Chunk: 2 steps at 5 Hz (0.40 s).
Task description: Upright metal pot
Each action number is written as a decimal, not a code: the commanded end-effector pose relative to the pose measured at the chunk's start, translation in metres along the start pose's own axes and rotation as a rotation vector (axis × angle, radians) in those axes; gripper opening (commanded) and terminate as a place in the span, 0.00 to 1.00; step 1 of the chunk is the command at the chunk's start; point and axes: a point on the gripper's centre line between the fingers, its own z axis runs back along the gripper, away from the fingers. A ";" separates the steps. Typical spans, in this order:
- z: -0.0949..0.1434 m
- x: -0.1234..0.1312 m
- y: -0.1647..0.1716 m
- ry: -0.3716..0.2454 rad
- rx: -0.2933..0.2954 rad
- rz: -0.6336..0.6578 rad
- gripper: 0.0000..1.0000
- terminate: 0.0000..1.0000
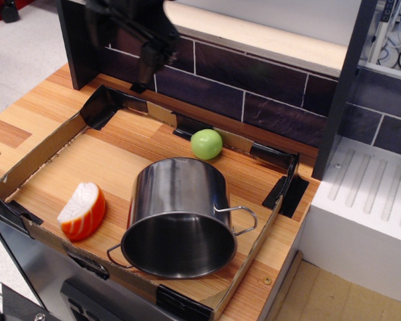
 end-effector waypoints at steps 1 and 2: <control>0.043 -0.011 -0.039 -0.190 -0.050 -0.441 1.00 0.00; 0.057 -0.029 -0.064 -0.286 -0.125 -0.662 1.00 0.00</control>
